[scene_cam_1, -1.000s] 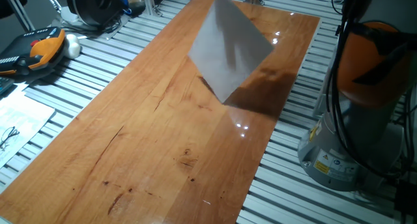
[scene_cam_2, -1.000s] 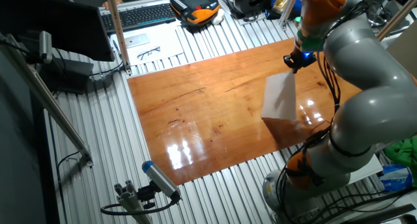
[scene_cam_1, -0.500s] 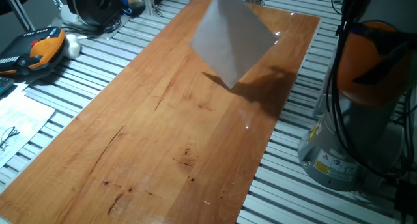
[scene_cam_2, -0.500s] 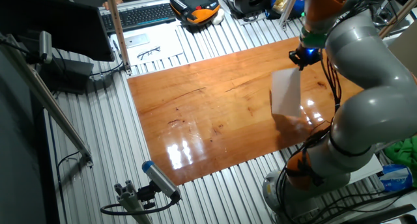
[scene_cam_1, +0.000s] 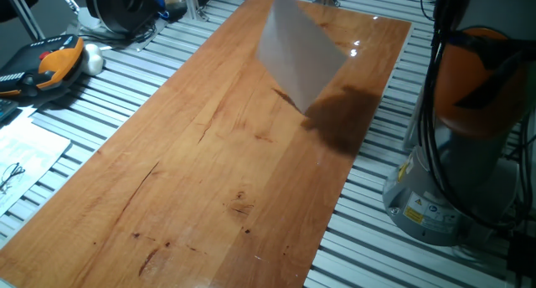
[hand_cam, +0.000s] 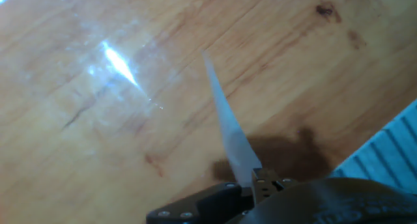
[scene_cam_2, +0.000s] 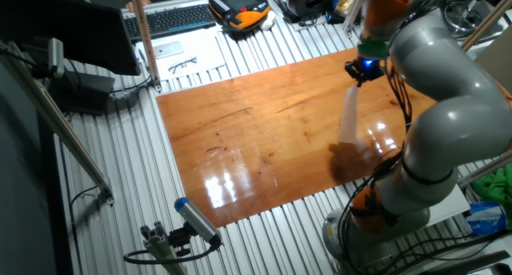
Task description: Flip over and spread out the paper that is laid flat on the table
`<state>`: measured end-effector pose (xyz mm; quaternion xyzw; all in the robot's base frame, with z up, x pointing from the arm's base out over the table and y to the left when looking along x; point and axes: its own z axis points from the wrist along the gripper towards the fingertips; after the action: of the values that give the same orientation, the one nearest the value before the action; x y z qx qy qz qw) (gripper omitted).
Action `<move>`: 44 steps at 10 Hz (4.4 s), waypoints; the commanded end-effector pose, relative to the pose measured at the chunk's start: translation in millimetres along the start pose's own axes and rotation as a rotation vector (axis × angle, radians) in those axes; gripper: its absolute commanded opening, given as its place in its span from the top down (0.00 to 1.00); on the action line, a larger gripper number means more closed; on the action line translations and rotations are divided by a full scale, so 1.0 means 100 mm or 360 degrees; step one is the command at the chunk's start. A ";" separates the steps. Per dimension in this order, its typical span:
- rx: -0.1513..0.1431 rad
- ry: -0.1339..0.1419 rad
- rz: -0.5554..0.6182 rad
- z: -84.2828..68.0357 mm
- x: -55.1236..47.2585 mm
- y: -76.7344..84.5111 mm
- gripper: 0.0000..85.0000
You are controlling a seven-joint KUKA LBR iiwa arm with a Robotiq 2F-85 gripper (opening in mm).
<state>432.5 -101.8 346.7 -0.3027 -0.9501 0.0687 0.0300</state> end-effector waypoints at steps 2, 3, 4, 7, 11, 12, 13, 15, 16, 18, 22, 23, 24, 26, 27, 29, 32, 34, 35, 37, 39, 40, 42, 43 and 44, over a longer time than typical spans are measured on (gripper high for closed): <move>-0.0046 0.0021 0.0008 0.13 -0.07 0.06 1.00; -0.0069 0.0032 0.0028 0.16 -0.08 0.09 1.00; -0.0080 0.0041 0.0043 0.20 -0.07 0.13 1.00; -0.0057 0.0024 0.0058 0.32 -0.02 0.26 1.00; -0.0069 0.0036 0.0052 0.37 -0.03 0.28 1.00; -0.0065 0.0042 0.0044 0.37 -0.03 0.28 1.00; -0.0069 0.0048 0.0039 0.38 -0.02 0.29 1.00; -0.0057 0.0003 0.0031 0.56 0.01 0.41 1.00; -0.0055 -0.0023 0.0030 0.63 0.03 0.45 1.00; -0.0038 -0.0026 0.0036 0.72 0.06 0.50 1.00; -0.0052 -0.0007 0.0032 0.74 0.06 0.51 1.00; -0.0057 0.0003 0.0033 0.77 0.07 0.52 1.00; -0.0045 -0.0009 0.0039 0.82 0.11 0.55 1.00; -0.0042 -0.0014 0.0037 0.86 0.13 0.56 1.00; -0.0067 -0.0002 0.0038 0.86 0.13 0.56 1.00; -0.0086 0.0011 0.0004 0.86 0.13 0.56 1.00; -0.0137 0.0153 -0.0189 0.86 0.13 0.56 1.00; -0.0194 0.0158 -0.0305 0.86 0.13 0.56 1.00; -0.0190 0.0173 -0.0307 0.86 0.13 0.56 1.00; -0.0136 0.0129 -0.0198 0.86 0.13 0.56 1.00; -0.0056 0.0084 -0.0037 0.86 0.13 0.56 1.00; -0.0057 0.0089 0.0080 0.88 0.10 0.59 1.00; -0.0060 0.0048 0.0264 1.02 0.05 0.74 1.00; -0.0057 0.0011 0.0306 1.11 0.02 0.83 1.00; -0.0054 -0.0023 0.0323 1.21 -0.03 0.91 1.00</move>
<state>475.7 -43.8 215.7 -0.3645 -0.9294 0.0582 0.0073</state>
